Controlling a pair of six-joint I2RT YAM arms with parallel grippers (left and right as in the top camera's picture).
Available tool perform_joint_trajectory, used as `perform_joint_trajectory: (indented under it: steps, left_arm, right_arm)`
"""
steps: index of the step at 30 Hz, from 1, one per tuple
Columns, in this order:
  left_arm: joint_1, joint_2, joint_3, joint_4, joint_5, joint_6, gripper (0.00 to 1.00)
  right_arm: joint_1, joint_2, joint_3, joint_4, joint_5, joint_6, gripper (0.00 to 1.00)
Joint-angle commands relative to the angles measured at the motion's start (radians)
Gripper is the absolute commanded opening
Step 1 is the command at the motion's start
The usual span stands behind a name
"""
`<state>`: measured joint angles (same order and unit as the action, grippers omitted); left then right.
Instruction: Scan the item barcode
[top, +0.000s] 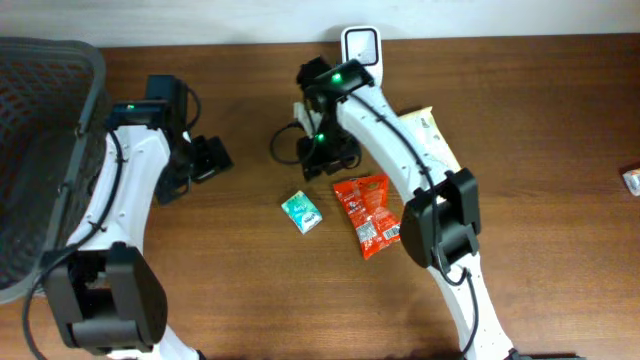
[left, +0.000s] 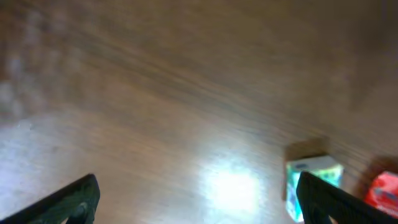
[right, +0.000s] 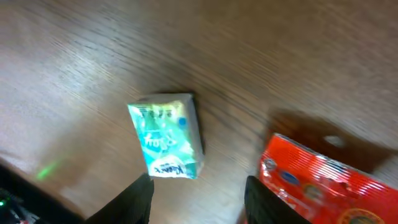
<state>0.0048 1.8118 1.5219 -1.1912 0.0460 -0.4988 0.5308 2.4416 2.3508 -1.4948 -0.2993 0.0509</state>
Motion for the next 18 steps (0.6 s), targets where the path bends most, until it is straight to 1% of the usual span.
perform_joint_trajectory:
  steps: [1, 5, 8, 15, 16, 18]
  left_arm:
    - [0.003, 0.03, -0.003, -0.018, -0.009, -0.005, 0.99]
    - [0.003, 0.032, -0.003, -0.014, -0.009, -0.005, 0.99]
    - [0.003, 0.032, -0.003, -0.007, -0.009, -0.005, 0.99]
    - [0.003, 0.032, -0.003, -0.006, -0.009, -0.005, 0.99]
    - [0.003, 0.032, -0.003, -0.006, -0.009, -0.005, 0.99]
    - [0.003, 0.032, -0.003, -0.005, -0.009, -0.005, 0.99]
  right_arm:
    - [-0.011, 0.002, -0.068, 0.034, 0.011, 0.009, 0.46]
    - [-0.015, 0.002, -0.184, 0.111, -0.113, 0.003, 0.43]
    - [-0.013, 0.002, -0.214, 0.124, -0.222, -0.078, 0.43]
    - [-0.013, 0.002, -0.248, 0.132, -0.232, -0.081, 0.43]
    - [-0.012, 0.002, -0.267, 0.148, -0.232, -0.08, 0.39]
    - [-0.011, 0.002, -0.307, 0.185, -0.232, -0.076, 0.38]
